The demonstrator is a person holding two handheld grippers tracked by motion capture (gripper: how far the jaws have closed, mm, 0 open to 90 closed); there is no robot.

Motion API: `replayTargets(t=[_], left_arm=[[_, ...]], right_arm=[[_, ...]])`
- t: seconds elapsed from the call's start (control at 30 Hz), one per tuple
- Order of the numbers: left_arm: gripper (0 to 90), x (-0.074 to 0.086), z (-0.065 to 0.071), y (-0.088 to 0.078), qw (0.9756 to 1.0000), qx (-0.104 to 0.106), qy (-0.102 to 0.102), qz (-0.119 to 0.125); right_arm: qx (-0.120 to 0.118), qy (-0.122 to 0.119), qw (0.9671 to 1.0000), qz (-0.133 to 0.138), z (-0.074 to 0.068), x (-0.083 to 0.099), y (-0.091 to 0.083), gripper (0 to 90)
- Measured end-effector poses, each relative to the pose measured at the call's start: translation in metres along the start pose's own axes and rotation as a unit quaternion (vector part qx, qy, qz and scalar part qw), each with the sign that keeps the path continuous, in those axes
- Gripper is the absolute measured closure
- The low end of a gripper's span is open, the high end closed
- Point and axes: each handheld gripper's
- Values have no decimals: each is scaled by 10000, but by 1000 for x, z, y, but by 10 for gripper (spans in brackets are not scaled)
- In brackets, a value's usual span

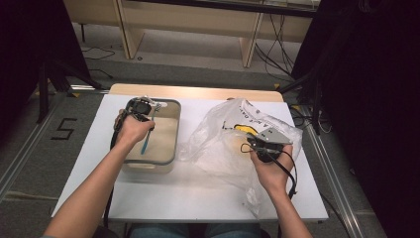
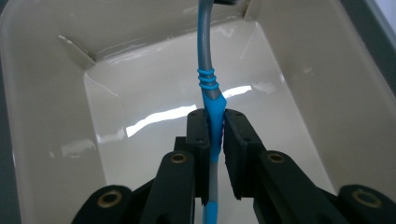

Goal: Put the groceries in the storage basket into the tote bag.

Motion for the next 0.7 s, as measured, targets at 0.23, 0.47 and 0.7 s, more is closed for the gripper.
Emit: replayTargets(t=[0.23,0.47,0.7], left_arm=[[803,-1,3,-4,10000,43,21,58],[803,-3,7,-12,9998,73,98,151],[803,-5,11,-21,9994,146,133,269]], right_arm=[[0,-2,10000,0,0,0,0,900],[-1,-7,10000,10,0,0,0,900],[-2,-5,10000,9,0,0,0,900]])
Point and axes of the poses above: each handheld gripper's, and its own axes: y roughly forward along the jaws, x roughly out of its underside, z roughly to its right, and after that the axes turned 3 degrees about y, right-handed
